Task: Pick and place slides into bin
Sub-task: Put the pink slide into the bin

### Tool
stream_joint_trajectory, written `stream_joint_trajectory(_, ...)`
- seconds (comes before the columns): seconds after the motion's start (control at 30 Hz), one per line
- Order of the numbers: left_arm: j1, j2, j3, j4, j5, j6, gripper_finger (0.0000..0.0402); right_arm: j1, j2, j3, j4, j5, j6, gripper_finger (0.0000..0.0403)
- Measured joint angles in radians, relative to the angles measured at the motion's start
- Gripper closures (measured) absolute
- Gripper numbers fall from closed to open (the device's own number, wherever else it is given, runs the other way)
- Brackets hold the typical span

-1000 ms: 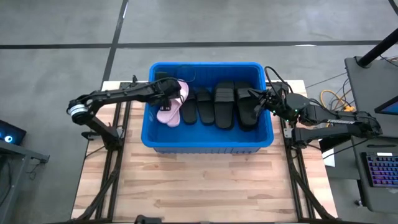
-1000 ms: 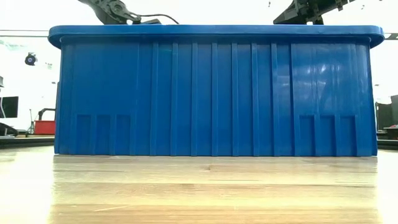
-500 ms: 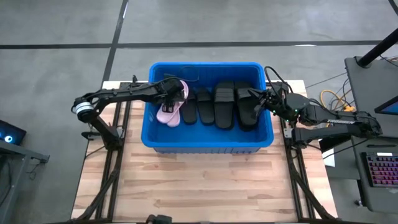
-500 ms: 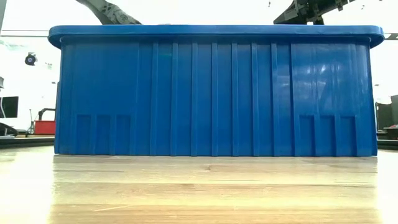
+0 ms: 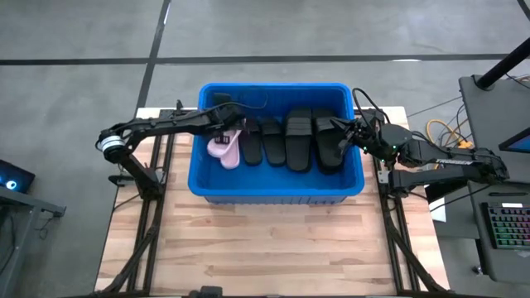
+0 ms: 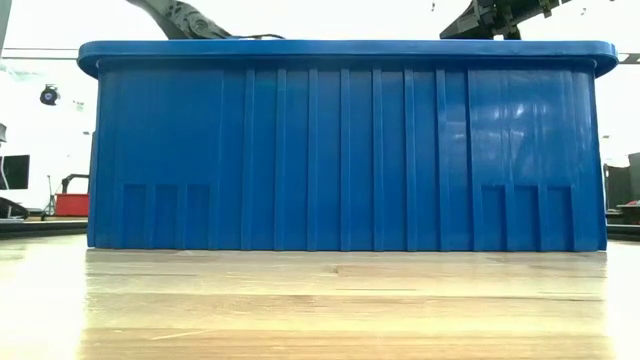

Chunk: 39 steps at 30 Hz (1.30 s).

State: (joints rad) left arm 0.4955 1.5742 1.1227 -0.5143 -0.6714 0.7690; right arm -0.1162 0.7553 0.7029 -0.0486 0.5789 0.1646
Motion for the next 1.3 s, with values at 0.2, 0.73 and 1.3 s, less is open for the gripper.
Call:
stream_joint_trajectory(0.2, -0.025, 0.000, 0.025, -0.047, -0.135, -0.118, 0.0399, 0.000, 0.000, 0.000, 0.000, -0.001, 0.000, 0.0390)
stream_joint_trajectory(0.73, -0.033, 0.048, 0.046, -0.282, -0.167, -0.627, 0.0401, 0.000, 0.000, 0.000, 0.000, -0.001, -0.006, 0.0390)
stream_joint_trajectory(1.3, -0.030, 0.191, 0.074, -0.298, -0.145, -0.678, 0.0295, 0.000, 0.000, 0.000, 0.001, -0.002, 0.019, 0.0390)
